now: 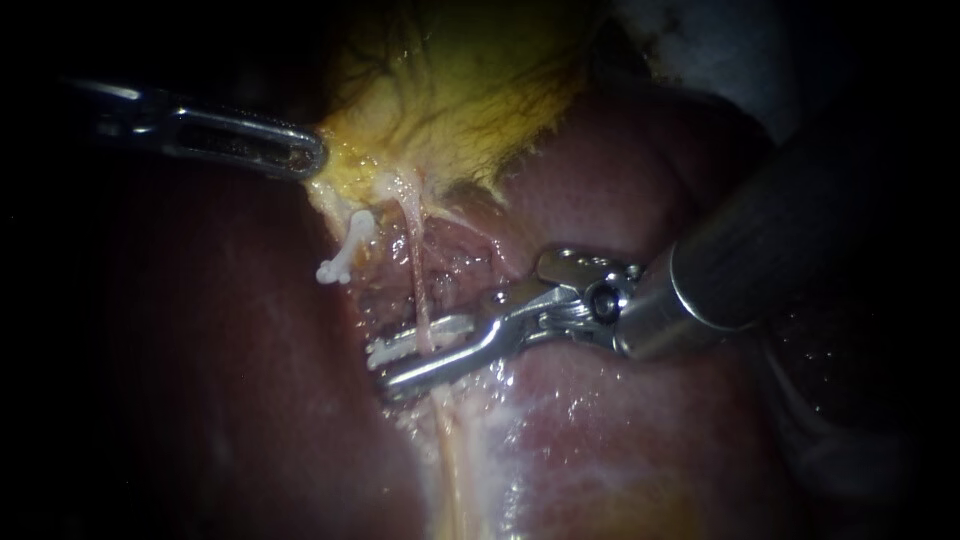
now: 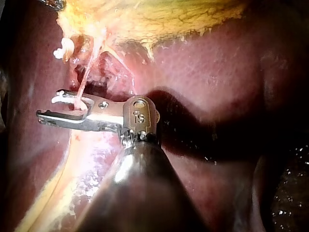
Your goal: Clipping second clip right tube
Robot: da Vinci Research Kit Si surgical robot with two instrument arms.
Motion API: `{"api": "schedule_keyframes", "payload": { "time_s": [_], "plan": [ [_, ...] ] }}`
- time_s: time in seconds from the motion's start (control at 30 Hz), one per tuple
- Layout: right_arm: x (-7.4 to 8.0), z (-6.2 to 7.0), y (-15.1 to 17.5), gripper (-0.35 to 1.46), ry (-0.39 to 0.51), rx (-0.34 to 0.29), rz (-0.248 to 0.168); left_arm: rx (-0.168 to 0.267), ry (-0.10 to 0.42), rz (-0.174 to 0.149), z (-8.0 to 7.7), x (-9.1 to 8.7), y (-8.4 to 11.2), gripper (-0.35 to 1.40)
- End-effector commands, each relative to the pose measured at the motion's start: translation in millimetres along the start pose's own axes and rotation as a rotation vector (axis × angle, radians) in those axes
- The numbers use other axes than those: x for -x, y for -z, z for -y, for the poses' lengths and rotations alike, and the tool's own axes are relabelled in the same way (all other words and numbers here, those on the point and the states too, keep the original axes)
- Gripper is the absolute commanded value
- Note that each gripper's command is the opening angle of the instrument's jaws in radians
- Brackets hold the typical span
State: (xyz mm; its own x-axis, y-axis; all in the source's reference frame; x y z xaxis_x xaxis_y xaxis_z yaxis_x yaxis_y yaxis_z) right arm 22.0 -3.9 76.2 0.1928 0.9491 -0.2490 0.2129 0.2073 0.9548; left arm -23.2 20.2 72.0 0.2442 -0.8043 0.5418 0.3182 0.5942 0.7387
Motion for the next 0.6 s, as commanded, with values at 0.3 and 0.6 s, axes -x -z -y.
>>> {"api": "schedule_keyframes", "payload": {
  "time_s": [0.3, 0.6],
  "plan": [
    [-0.2, -0.4, 0.4, -0.17, -0.012, 0.003, 0.004, 0.0, 0.0, 0.0, 0.0, 0.0, 0.0, -0.35],
    [-0.5, -0.9, 0.6, -0.35, -0.047, 0.008, 0.011, 0.0, 0.0, 0.0, 0.0, 0.0, 0.0, -0.35]
  ]
}}
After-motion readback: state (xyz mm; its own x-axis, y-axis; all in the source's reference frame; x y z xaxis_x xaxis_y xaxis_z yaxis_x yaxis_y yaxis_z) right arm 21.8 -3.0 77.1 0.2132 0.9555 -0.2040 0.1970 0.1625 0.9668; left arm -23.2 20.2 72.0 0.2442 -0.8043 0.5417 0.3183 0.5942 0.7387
